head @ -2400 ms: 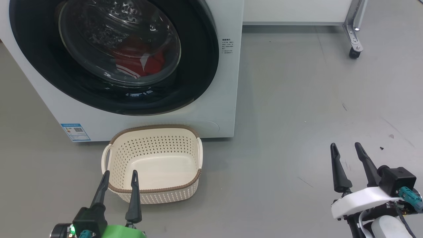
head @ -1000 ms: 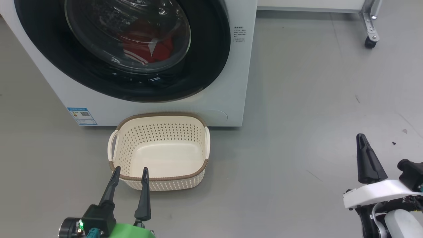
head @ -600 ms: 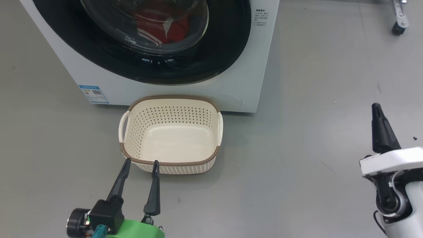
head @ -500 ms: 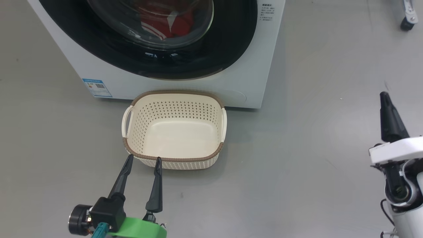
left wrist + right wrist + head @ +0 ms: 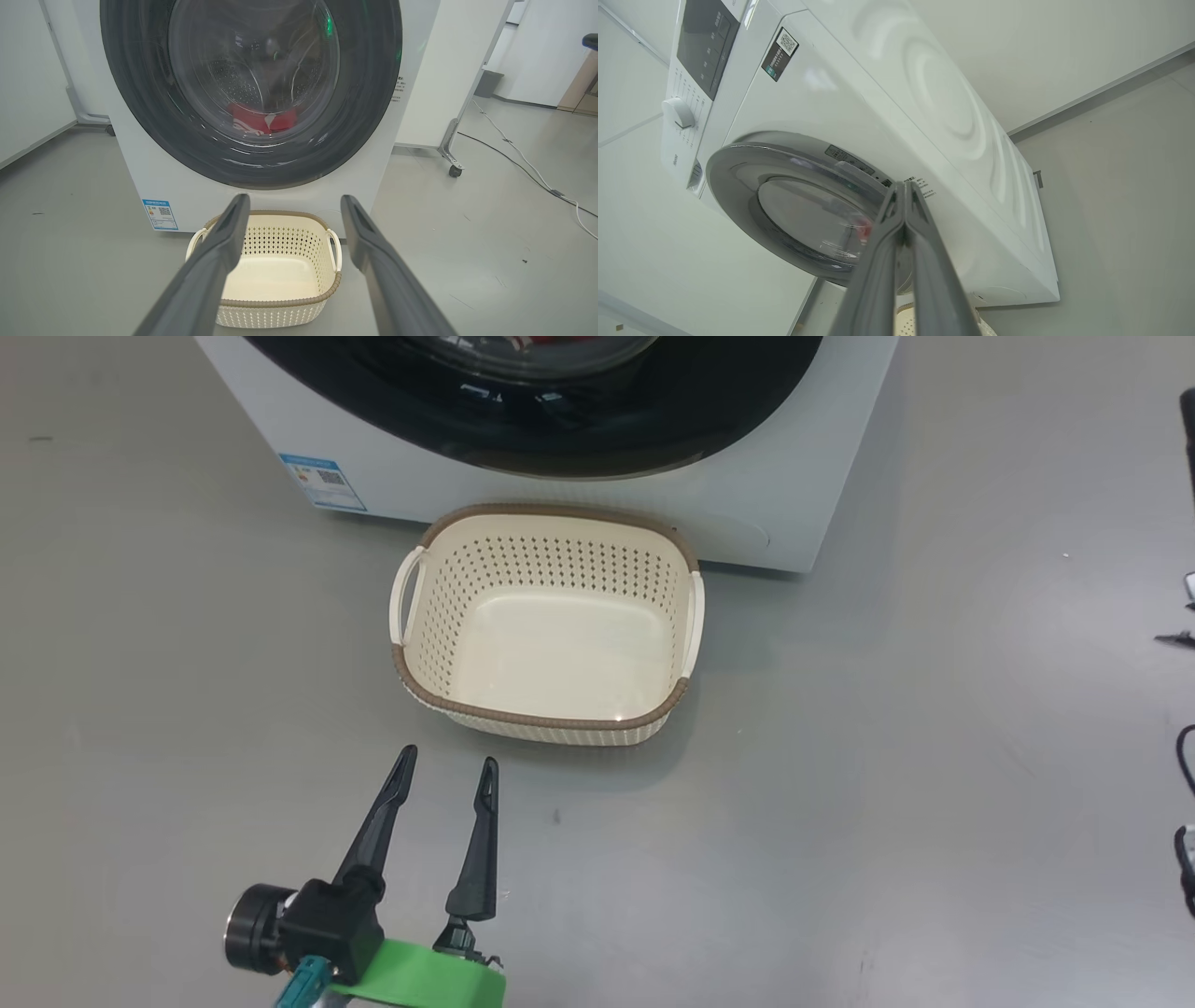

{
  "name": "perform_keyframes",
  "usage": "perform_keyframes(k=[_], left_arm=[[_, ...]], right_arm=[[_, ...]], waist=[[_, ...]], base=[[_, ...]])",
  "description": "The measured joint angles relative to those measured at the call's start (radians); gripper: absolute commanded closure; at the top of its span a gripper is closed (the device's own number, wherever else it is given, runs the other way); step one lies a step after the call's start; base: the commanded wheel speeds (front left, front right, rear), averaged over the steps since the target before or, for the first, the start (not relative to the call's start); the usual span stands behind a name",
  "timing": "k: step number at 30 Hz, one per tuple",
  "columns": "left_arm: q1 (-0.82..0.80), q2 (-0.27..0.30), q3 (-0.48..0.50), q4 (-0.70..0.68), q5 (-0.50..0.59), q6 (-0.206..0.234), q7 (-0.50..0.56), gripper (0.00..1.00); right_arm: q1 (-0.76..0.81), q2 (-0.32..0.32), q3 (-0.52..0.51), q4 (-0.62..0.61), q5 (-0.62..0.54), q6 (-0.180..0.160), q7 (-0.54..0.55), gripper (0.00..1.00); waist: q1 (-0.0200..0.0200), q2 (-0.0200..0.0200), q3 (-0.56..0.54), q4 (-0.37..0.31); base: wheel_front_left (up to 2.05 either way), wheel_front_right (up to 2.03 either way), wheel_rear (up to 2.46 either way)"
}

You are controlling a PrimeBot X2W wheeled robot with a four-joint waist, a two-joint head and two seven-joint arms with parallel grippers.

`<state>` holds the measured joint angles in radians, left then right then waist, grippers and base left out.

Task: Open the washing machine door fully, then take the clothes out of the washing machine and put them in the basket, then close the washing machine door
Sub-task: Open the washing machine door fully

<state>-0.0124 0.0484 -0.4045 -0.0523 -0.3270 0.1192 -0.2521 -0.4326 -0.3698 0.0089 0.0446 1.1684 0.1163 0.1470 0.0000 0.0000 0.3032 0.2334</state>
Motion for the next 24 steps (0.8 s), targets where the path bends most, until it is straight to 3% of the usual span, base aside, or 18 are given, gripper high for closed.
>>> perform_keyframes(k=[11,24], left_arm=[[-0.032,-0.001,-0.063,-0.042,-0.022,0.000,0.000,0.00],[-0.050,-0.002,-0.132,-0.077,-0.036,0.000,0.000,0.00]], right_arm=[[-0.147,-0.064,-0.048,0.009,0.136,-0.006,0.148,1.00],[-0.305,-0.096,-0.084,0.054,0.269,-0.113,0.295,1.00]], waist=[[0.0000,0.0000,0.096,0.059],[0.0000,0.0000,0.186,0.152]], base=[[0.00,0.00,0.00],[0.00,0.00,0.00]])
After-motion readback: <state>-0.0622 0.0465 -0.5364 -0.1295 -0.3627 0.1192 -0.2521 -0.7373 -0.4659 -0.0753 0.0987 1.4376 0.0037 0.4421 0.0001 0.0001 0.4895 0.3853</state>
